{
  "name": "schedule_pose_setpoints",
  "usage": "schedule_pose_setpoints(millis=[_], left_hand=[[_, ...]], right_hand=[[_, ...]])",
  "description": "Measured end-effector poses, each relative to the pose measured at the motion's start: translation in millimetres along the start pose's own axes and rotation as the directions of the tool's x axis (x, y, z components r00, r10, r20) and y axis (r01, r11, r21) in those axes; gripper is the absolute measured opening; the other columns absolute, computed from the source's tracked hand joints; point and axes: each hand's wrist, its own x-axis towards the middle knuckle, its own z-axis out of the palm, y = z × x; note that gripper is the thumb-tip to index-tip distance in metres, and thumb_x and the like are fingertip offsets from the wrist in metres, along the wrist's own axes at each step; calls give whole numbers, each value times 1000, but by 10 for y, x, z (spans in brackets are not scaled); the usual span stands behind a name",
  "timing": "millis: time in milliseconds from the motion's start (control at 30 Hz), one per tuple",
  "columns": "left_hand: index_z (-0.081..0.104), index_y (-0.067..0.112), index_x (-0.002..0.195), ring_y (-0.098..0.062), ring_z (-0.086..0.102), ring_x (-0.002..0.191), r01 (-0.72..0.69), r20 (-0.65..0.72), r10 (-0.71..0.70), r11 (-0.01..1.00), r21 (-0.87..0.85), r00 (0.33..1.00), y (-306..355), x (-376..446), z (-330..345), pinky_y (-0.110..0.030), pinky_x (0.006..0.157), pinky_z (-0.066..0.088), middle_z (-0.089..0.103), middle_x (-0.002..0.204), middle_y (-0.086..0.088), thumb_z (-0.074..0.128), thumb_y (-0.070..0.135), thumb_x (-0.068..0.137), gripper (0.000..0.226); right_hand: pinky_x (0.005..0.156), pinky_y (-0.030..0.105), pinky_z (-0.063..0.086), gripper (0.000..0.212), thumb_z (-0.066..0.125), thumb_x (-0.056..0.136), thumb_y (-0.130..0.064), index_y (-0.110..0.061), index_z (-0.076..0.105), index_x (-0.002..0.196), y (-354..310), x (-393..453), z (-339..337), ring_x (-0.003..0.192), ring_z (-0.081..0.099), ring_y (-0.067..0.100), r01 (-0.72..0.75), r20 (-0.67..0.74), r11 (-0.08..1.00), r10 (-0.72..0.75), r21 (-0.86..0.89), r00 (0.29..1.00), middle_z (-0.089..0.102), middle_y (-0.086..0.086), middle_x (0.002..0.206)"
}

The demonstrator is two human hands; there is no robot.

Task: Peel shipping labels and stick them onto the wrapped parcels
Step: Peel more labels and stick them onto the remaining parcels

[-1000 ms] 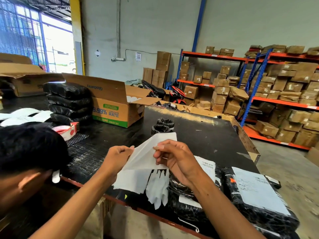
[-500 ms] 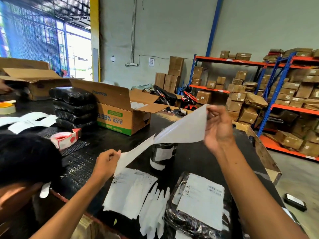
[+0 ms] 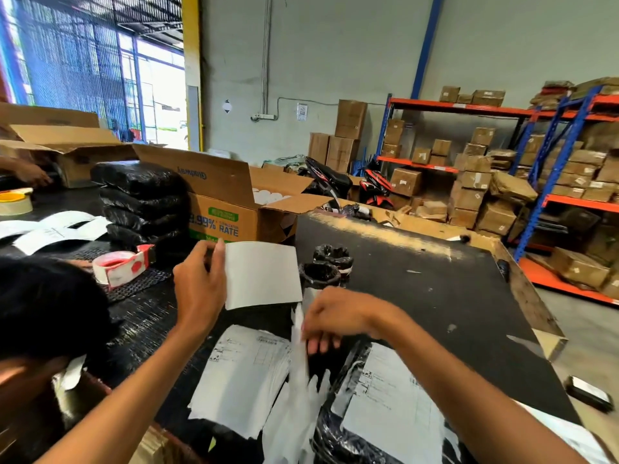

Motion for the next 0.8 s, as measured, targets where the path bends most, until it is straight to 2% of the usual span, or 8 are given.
schedule_pose_setpoints(millis=[133, 233, 333, 433, 533, 600, 667, 800], left_hand=[[61, 4, 89, -19, 58, 57, -111, 17, 111, 994, 17, 994, 89, -32, 61, -38, 46, 48, 62, 69, -5, 48, 26, 98, 27], [61, 4, 89, -25, 61, 60, -169, 34, 167, 985, 41, 985, 95, -65, 90, -48, 50, 51, 65, 72, -10, 49, 26, 98, 26], [60, 3, 87, -23, 59, 55, -292, 58, 287, 953, 87, 956, 116, -95, 102, -41, 45, 49, 66, 71, -11, 46, 30, 98, 32], [63, 2, 88, -17, 57, 54, -423, 60, 419, 902, 88, 906, 220, -119, 123, -22, 44, 45, 68, 72, -11, 44, 30, 97, 35], [67, -1, 88, -23, 63, 56, -551, 42, 550, 832, 64, 834, 370, -128, 205, -35, 46, 52, 71, 74, -14, 41, 33, 99, 44], [66, 1, 90, -26, 63, 54, -651, 62, 649, 757, 49, 759, 480, -153, 312, -38, 47, 52, 70, 73, -14, 42, 32, 100, 40], [59, 9, 94, -25, 61, 53, -757, 127, 750, 654, 6, 649, 601, -211, 453, -36, 47, 51, 69, 71, -12, 45, 27, 99, 23], [62, 10, 92, -22, 59, 53, -823, 266, 809, 561, -89, 523, 754, -333, 711, -32, 46, 48, 67, 69, -7, 50, 26, 96, 21]], right_hand=[[58, 17, 48, 20, 58, 91, -10, 7, 67, 95, 19, 148, 344, 51, 60, 3, -52, 129, 976, 81, -211, 988, 74, 14, 90], [68, 26, 52, 23, 67, 86, -14, -3, 63, 67, 78, 188, 432, 48, 58, 7, -87, 15, 959, 94, -269, 995, 75, 13, 77], [63, 23, 49, 28, 68, 86, -25, 0, 70, 76, 89, 102, 327, 51, 58, 7, -94, -146, 964, 58, -251, 988, 69, 1, 65], [57, 22, 50, 31, 58, 93, -26, 2, 69, 89, 59, -78, 148, 55, 62, 10, -5, -331, 983, 68, 186, 941, 71, 7, 73], [65, 30, 57, 48, 55, 91, -44, 2, 68, 96, 56, -259, -39, 69, 71, 23, 205, -468, 766, 139, 610, 873, 75, 19, 87], [70, 35, 60, 63, 55, 82, -60, 0, 68, 95, 81, -301, -126, 78, 74, 27, 227, -517, 719, 209, 656, 830, 76, 18, 87], [70, 34, 60, 58, 60, 80, -59, -3, 68, 94, 133, -295, -193, 77, 74, 25, 184, -542, 743, 272, 643, 795, 76, 15, 87], [66, 30, 60, 21, 61, 90, -16, 3, 68, 97, 260, -280, -332, 74, 70, 22, 229, -588, 702, 321, 674, 742, 73, 20, 95]])
